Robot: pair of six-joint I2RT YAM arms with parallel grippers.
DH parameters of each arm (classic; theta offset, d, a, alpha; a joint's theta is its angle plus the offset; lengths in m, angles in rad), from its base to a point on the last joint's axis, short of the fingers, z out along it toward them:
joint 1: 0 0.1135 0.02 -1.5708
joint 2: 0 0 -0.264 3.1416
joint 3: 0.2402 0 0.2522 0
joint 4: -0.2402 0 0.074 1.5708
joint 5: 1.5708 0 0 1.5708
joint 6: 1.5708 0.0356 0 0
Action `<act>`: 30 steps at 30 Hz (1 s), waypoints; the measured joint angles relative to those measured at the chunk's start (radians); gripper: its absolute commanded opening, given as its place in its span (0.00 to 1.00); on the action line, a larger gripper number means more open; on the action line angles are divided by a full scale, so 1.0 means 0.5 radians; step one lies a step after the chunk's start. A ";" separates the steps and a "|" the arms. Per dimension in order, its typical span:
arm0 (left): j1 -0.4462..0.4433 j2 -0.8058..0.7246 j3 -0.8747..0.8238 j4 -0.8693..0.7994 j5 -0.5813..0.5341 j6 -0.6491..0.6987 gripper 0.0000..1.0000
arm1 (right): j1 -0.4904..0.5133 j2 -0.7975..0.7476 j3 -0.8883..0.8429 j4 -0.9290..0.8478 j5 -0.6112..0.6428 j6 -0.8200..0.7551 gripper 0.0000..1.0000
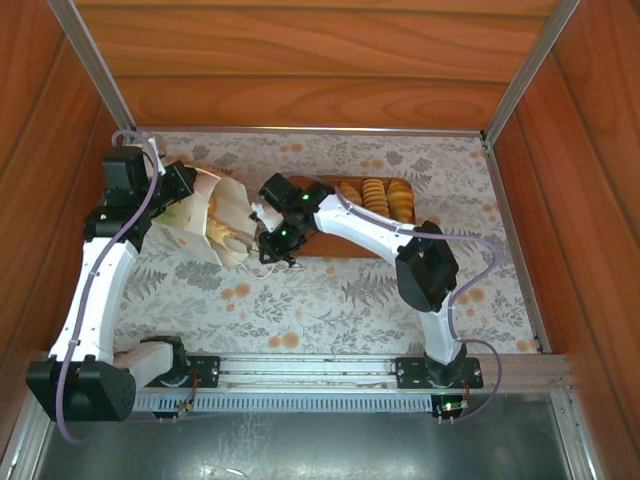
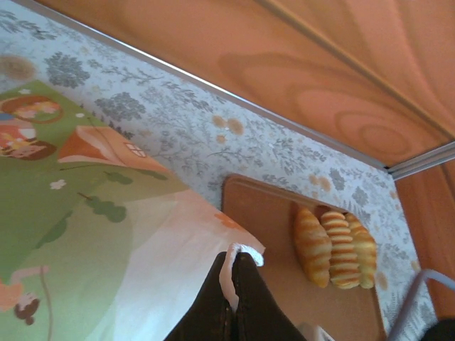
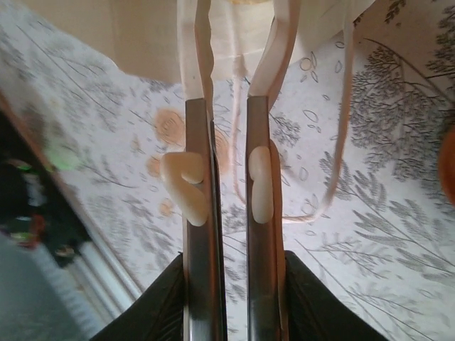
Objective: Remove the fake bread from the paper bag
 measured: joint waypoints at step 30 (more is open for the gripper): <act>0.011 -0.223 -0.235 -0.159 -0.037 0.224 0.00 | 0.229 -0.143 -0.181 0.124 0.489 -0.262 0.54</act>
